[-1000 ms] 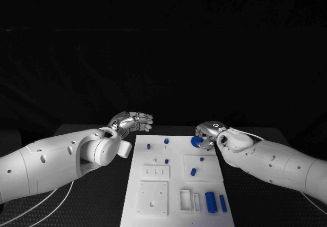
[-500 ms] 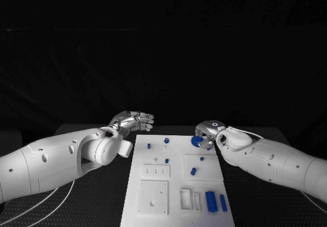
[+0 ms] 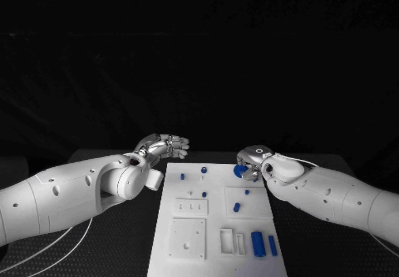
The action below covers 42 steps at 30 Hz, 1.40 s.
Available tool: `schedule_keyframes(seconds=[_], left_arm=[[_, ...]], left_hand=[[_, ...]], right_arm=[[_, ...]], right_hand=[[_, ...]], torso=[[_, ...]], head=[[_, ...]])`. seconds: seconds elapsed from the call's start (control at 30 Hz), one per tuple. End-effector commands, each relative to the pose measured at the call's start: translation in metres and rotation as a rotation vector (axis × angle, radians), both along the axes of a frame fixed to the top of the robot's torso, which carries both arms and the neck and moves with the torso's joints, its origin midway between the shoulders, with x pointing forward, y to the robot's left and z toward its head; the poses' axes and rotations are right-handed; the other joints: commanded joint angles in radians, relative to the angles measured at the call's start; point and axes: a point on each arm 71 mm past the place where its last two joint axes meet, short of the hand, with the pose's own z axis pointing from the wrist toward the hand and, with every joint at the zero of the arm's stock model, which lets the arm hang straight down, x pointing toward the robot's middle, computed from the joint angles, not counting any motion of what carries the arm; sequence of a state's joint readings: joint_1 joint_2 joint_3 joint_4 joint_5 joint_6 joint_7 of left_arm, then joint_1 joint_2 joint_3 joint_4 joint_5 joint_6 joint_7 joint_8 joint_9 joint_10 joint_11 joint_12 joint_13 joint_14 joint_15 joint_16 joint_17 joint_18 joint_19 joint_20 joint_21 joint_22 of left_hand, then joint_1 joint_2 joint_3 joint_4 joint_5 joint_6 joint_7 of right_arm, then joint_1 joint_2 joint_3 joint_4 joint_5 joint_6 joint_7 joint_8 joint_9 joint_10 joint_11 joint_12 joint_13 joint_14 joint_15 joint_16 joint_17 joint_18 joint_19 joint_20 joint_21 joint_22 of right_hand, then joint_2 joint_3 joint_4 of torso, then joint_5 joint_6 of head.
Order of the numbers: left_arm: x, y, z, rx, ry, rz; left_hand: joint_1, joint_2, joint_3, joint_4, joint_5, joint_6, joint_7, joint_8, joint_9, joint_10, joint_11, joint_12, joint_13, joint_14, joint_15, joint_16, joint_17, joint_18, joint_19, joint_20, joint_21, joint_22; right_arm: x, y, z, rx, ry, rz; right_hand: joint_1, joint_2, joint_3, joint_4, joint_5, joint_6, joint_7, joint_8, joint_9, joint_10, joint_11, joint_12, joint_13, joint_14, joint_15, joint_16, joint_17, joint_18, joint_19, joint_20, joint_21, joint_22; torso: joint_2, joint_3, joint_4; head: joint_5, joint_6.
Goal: Assemble the parts on the task board
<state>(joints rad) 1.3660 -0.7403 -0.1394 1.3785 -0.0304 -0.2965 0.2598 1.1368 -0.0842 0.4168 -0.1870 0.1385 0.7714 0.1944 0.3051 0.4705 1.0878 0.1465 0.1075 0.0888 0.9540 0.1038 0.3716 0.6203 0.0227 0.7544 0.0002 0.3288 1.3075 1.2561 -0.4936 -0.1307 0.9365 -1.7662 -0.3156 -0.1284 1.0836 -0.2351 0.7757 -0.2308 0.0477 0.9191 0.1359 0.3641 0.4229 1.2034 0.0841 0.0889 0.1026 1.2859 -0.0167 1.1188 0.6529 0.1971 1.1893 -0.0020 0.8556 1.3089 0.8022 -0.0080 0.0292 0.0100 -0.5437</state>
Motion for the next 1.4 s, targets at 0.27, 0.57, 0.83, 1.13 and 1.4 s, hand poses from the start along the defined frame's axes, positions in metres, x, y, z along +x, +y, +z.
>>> schedule_keyframes(seconds=[0.27,0.57,0.83,1.13,1.4], left_arm=[[-0.001,-0.004,0.001,-0.004,-0.006,-0.021],[-0.001,-0.003,0.001,-0.004,-0.005,-0.02],[-0.001,-0.002,0.001,-0.003,-0.005,-0.017],[-0.001,0.001,0.001,-0.002,-0.005,-0.013],[-0.001,0.003,0.001,-0.001,-0.006,-0.007]], left_hand=[[-0.014,0.001,0.0,-0.007,-0.006,-0.001,0.003,-0.006,0.002,0.0,0.004,-0.005,-0.001,0.003,0.002,-0.005,0.002,0.016,-0.006,0.005,0.006,0.02],[-0.015,0.001,0.001,-0.008,-0.005,-0.002,0.003,-0.006,0.002,0.0,0.004,-0.006,-0.001,0.003,0.002,-0.005,0.003,0.016,-0.006,0.005,0.006,0.02],[-0.015,0.002,0.002,-0.009,-0.005,-0.002,0.003,-0.006,0.002,0.0,0.004,-0.006,-0.001,0.003,0.002,-0.006,0.003,0.016,-0.006,0.005,0.006,0.02],[-0.016,0.002,0.002,-0.009,-0.005,-0.002,0.003,-0.006,0.002,0.0,0.004,-0.006,-0.001,0.003,0.002,-0.006,0.003,0.016,-0.006,0.005,0.006,0.02],[-0.016,0.001,0.003,-0.01,-0.005,-0.002,0.003,-0.006,0.002,0.0,0.004,-0.007,-0.001,0.003,0.002,-0.006,0.004,0.016,-0.006,0.005,0.006,0.02]], right_arm=[[-0.014,0.011,-0.041,-0.167,0.162,0.01],[-0.016,0.014,-0.042,-0.186,0.172,0.012],[-0.018,0.013,-0.034,-0.134,0.084,0.019],[-0.022,0.018,-0.011,-0.049,-0.05,0.038],[-0.028,0.027,0.004,0.004,-0.106,0.075]], right_hand=[[-0.006,-0.01,0.002,-0.012,0.003,-0.015,0.019,-0.012,-0.007,0.002,0.013,-0.013,-0.001,-0.018,0.001,0.004,-0.004,0.065,-0.02,0.0,0.003,0.019],[0.03,0.047,0.054,-0.037,0.08,0.002,0.019,-0.011,-0.012,0.02,0.006,-0.01,0.016,-0.02,-0.006,0.012,-0.006,0.064,-0.022,0.004,0.008,0.019],[0.008,0.08,0.071,-0.048,0.082,0.042,0.003,0.003,-0.011,0.055,-0.007,0.001,0.034,-0.011,-0.018,0.024,-0.006,0.065,-0.008,0.006,0.025,0.02],[0.002,0.058,0.094,-0.042,0.062,0.063,-0.004,0.006,-0.012,0.074,-0.014,0.002,0.047,0.001,-0.026,0.029,-0.01,0.065,0.007,-0.002,0.033,0.017],[0.006,0.036,0.114,-0.033,0.052,0.069,-0.006,0.005,-0.014,0.08,-0.016,-0.001,0.053,0.005,-0.028,0.029,-0.012,0.065,0.014,-0.006,0.034,0.016]], torso=[[0.0,-0.0001,-0.0009],[0.0,0.0007,-0.0018],[0.0,0.0018,-0.0041],[0.0,0.0022,-0.0034],[0.0,0.0023,-0.0037]], head=[[0.002,-0.005],[0.003,-0.004],[0.005,-0.002],[0.008,0.003],[0.011,0.008]])
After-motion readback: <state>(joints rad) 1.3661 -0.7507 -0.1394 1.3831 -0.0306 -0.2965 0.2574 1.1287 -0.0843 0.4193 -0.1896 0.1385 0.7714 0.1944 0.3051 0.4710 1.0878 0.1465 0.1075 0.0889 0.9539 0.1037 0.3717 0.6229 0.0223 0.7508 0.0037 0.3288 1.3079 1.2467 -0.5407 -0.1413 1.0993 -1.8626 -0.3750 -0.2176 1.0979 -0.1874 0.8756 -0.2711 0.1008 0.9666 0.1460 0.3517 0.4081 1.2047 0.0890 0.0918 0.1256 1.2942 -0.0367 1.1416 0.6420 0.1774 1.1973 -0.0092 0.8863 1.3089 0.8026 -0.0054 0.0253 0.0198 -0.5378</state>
